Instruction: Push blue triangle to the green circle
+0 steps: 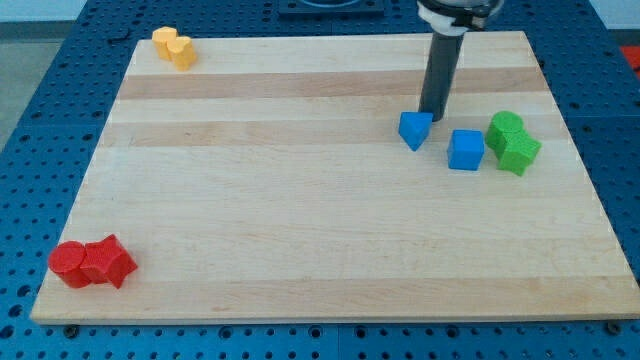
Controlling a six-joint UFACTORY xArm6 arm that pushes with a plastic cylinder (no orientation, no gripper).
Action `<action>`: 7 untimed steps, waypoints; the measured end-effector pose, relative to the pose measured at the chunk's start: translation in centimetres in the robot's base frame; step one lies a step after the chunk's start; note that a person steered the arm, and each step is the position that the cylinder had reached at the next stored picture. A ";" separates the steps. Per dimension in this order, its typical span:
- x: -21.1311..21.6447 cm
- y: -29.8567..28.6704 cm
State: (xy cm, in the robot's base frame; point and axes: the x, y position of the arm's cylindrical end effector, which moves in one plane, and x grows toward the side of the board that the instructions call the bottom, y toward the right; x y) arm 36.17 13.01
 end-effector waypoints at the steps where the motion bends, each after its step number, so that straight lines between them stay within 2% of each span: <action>1: -0.2 -2.6; 2: 0.5 -7.3; 3: 2.1 -9.0; 4: 2.6 -8.0; 7: 2.4 0.7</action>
